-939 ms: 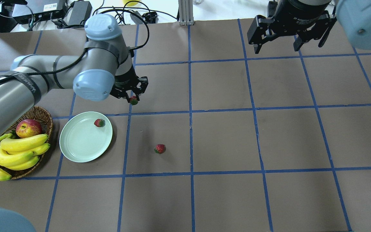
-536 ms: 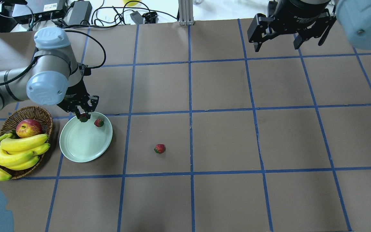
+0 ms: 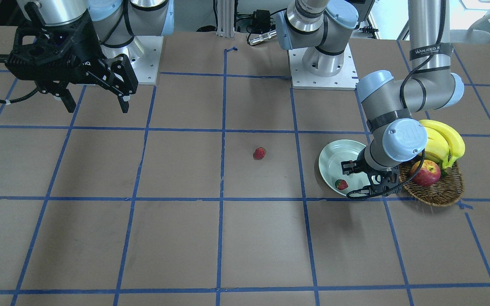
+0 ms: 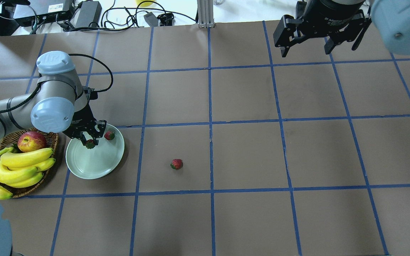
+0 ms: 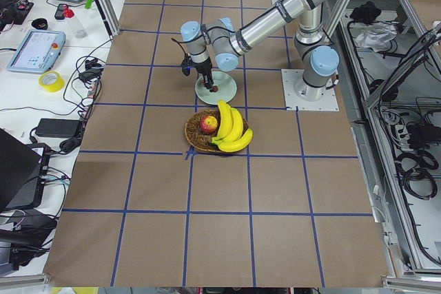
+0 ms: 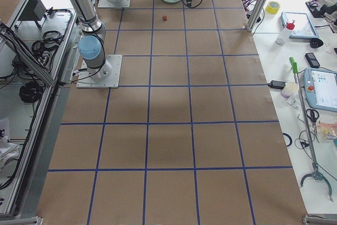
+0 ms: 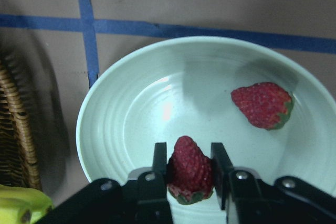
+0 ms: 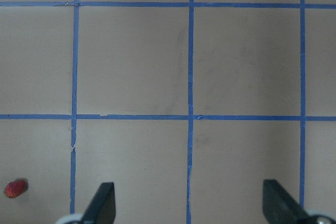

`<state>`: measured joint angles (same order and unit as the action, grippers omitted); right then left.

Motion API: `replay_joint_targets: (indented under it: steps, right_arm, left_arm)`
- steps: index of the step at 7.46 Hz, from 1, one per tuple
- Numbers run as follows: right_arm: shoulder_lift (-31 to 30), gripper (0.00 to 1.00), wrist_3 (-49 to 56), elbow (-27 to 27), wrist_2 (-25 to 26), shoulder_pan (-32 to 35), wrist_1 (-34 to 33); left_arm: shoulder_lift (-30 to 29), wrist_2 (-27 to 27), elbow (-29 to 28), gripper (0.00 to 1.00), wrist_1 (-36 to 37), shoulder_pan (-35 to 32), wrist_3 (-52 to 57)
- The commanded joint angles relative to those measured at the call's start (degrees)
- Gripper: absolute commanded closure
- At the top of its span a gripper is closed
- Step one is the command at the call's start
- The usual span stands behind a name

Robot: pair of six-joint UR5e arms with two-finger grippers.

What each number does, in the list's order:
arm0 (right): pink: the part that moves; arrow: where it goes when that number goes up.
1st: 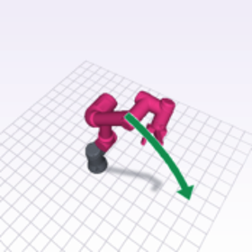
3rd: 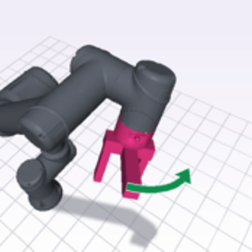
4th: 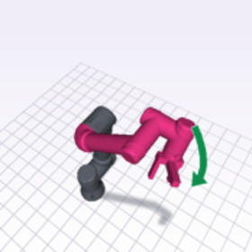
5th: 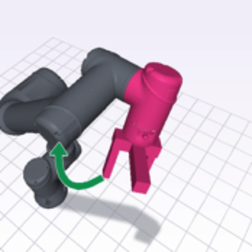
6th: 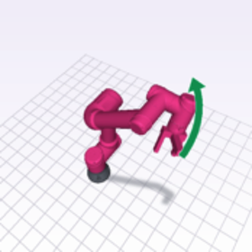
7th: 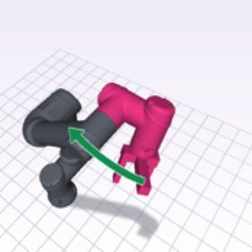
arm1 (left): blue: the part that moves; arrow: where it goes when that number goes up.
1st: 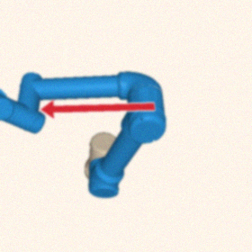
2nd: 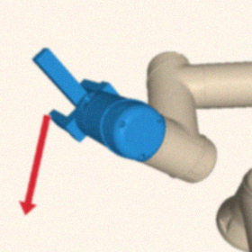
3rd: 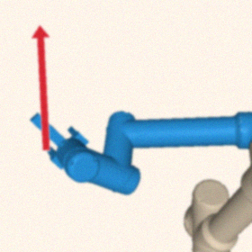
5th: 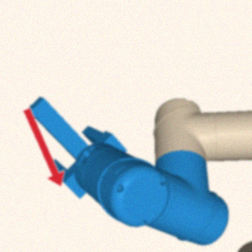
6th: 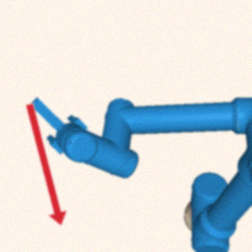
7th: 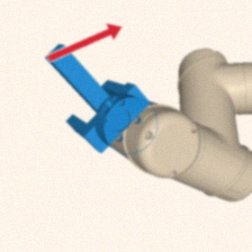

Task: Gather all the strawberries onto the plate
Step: 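Carry the strawberry over the plate and release it, then reach the left gripper to the last strawberry on the table and grasp it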

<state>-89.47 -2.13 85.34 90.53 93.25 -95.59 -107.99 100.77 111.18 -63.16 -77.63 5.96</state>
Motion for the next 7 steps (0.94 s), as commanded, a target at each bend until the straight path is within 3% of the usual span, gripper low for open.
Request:
replay_joint_targets:
  steps: [1, 2, 3, 5, 7]
  right_arm:
    - [0.0, 0.0, -0.1, 0.0, 0.0, 0.0, -0.1]
    - [0.0, 0.0, -0.1, 0.0, 0.0, 0.0, 0.0]
    - [0.0, 0.0, -0.1, 0.0, 0.0, 0.0, 0.0]
    - [0.0, 0.0, -0.1, 0.0, 0.0, 0.0, 0.0]
    - [0.0, 0.0, -0.1, 0.0, 0.1, 0.0, 0.0]
  left_arm:
    - [1.6, -4.2, -3.2, 0.0, -0.1, -1.9, -0.9]
    - [2.9, -13.1, -4.7, 0.0, -1.1, -5.0, -6.9]
    - [3.3, -15.8, -4.8, 0.0, -0.7, -9.7, -17.2]
    - [2.6, -16.0, -4.5, 0.0, -0.1, -20.5, -28.9]
    - [1.1, -19.1, -2.1, 0.0, 2.3, -24.4, -38.6]
